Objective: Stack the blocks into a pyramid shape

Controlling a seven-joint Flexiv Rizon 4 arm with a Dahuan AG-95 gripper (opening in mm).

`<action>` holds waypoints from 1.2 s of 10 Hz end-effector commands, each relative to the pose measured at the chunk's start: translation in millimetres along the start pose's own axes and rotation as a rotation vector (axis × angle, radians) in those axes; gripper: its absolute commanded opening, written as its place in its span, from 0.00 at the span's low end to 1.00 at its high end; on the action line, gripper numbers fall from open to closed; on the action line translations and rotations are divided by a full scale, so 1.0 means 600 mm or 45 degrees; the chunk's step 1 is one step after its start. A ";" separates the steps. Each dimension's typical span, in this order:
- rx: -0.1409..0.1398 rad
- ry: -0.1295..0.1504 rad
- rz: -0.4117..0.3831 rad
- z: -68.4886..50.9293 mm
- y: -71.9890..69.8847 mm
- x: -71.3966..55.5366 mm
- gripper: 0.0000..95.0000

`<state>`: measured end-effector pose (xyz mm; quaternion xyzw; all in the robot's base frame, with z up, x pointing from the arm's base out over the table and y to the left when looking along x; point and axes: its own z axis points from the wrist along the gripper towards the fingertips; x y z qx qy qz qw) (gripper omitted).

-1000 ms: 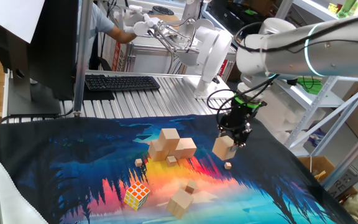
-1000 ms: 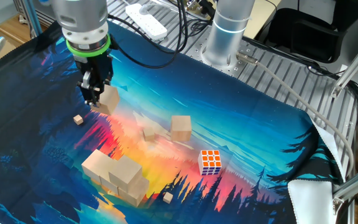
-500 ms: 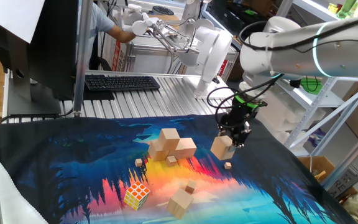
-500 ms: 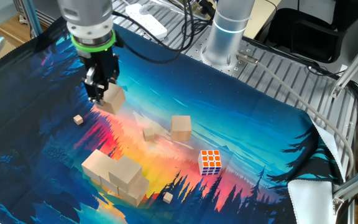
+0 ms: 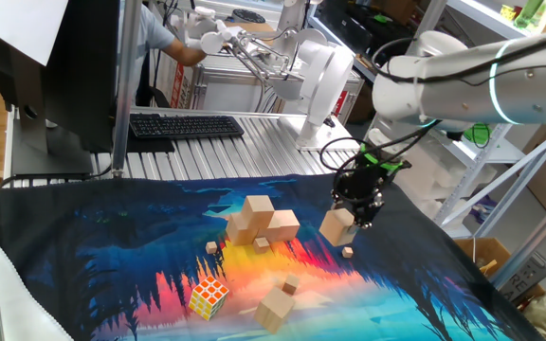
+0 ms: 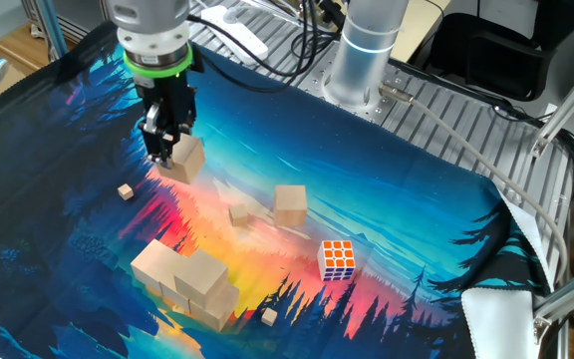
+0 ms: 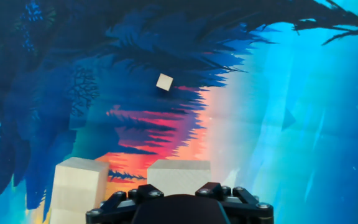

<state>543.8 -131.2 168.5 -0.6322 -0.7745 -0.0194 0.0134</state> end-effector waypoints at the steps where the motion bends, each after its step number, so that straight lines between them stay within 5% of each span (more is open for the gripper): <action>1: 0.034 -0.041 0.009 -0.014 -0.003 -0.003 0.00; 7: 0.005 -0.008 -0.090 -0.014 -0.003 -0.003 0.00; 12: -0.066 0.058 -0.206 -0.014 -0.003 -0.003 0.00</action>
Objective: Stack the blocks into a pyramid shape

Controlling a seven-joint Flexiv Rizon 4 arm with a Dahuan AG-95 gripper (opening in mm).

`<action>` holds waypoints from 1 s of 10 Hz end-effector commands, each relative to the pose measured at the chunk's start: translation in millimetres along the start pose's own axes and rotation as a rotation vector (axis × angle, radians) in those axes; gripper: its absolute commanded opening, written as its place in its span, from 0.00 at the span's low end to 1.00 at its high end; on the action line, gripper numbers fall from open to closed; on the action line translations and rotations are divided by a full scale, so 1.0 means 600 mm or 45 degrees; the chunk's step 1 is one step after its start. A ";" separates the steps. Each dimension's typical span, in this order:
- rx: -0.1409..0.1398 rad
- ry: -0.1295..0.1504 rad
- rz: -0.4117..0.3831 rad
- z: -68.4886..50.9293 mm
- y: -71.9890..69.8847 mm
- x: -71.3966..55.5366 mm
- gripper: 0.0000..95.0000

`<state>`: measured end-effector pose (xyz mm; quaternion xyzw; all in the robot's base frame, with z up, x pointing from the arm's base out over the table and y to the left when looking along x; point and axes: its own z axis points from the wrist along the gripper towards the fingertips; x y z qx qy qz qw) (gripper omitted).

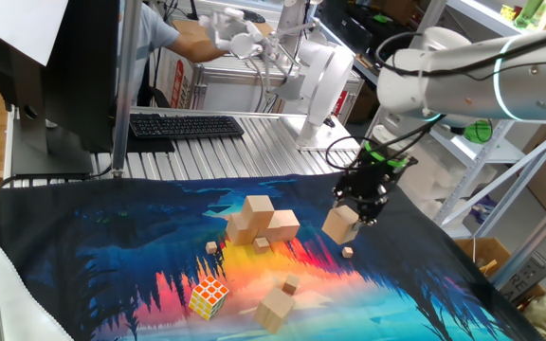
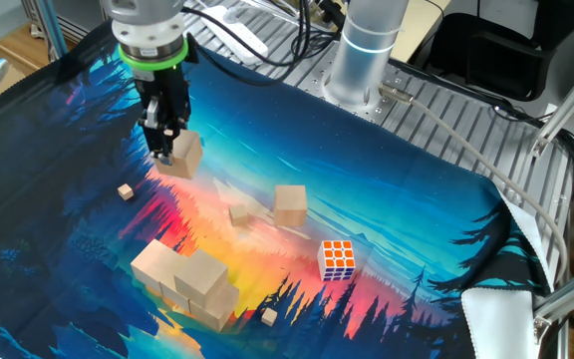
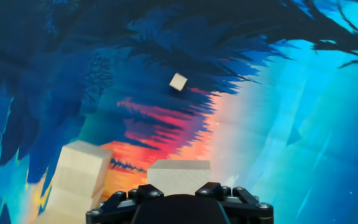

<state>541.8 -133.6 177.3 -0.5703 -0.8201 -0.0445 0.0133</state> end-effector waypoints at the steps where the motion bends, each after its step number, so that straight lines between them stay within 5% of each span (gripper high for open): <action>1: -0.030 0.012 0.024 0.004 0.008 0.006 0.00; 6: -0.031 -0.003 0.165 0.027 0.057 0.045 0.00; 10: -0.053 -0.024 0.232 0.044 0.099 0.036 0.00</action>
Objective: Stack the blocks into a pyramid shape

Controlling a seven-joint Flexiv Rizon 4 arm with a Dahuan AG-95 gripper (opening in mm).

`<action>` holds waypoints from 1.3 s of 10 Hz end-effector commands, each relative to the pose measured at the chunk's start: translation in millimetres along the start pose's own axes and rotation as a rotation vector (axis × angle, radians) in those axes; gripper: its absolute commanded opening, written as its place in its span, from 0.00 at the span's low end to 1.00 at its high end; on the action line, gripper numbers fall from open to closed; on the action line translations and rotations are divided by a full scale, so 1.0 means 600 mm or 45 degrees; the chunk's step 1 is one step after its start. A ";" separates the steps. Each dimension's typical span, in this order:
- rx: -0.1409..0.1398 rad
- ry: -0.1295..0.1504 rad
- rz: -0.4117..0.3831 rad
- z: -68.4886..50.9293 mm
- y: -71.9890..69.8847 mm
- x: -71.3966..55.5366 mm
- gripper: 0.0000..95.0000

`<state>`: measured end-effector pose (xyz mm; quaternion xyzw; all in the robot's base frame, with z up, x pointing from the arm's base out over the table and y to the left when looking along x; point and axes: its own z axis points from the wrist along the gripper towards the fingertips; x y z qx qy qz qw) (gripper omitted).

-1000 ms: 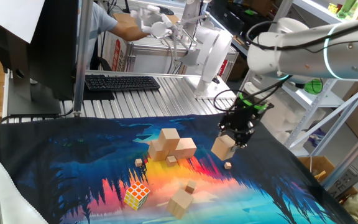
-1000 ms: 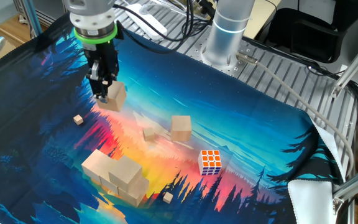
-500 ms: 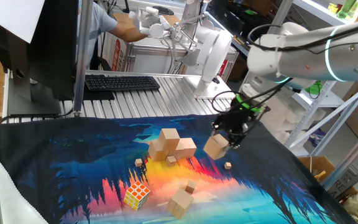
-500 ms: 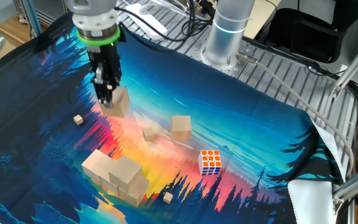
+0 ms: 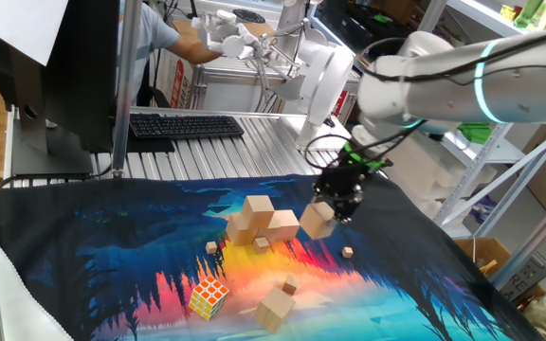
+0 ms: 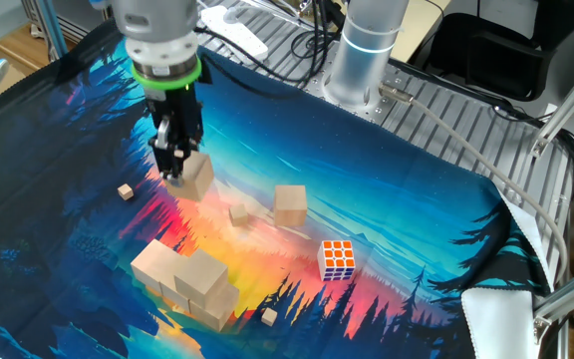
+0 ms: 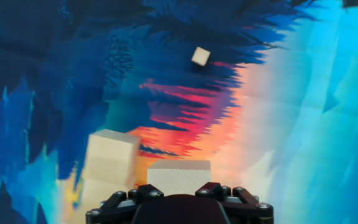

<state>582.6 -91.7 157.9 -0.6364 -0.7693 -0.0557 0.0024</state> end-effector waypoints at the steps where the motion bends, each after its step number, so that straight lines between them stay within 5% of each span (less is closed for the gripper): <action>1: -0.011 -0.013 0.032 0.007 0.024 -0.001 0.00; 6: -0.016 -0.032 0.071 0.013 0.075 0.011 0.00; 13: -0.036 -0.042 0.104 0.043 0.111 0.017 0.00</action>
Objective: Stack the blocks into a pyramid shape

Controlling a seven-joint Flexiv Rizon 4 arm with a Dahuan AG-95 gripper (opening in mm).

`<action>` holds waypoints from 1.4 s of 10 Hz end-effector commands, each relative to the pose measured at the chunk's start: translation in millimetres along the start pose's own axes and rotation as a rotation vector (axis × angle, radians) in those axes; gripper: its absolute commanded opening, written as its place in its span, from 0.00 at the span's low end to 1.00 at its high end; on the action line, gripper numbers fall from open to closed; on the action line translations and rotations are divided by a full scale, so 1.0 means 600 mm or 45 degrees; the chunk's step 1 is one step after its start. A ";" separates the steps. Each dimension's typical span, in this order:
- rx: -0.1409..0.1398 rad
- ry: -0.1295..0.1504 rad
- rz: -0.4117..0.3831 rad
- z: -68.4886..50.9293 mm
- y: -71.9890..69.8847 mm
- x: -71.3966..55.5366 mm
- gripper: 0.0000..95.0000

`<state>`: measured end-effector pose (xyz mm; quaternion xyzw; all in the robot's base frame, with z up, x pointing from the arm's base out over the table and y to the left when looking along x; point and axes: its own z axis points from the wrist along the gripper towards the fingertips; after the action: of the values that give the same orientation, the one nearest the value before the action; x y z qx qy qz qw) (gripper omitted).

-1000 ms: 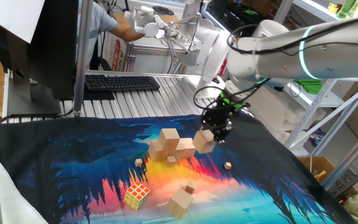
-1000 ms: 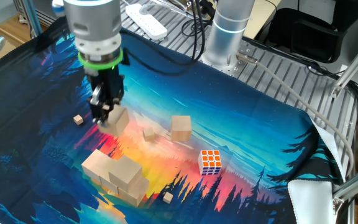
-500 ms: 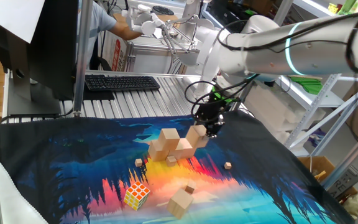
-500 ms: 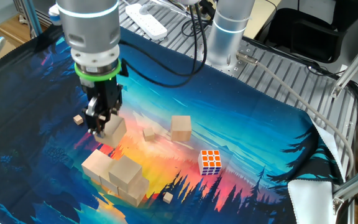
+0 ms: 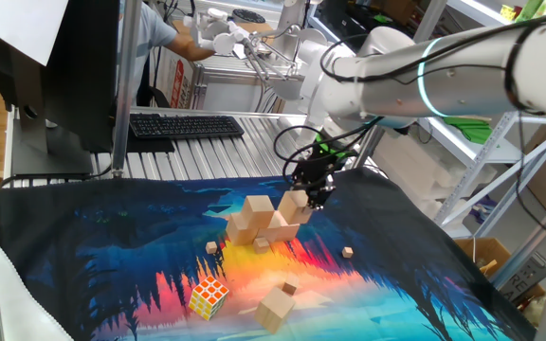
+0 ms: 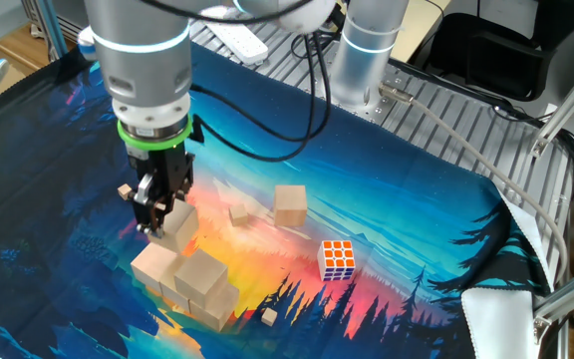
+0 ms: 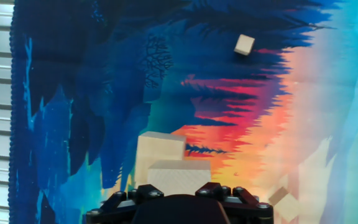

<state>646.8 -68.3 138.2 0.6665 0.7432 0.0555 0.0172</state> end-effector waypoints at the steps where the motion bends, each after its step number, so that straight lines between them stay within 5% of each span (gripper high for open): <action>1: -0.003 0.001 0.011 0.001 0.004 0.003 0.00; 14: -0.021 0.012 0.054 0.027 0.023 0.005 0.00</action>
<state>660.4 -63.2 123.2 0.6817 0.7286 0.0638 0.0191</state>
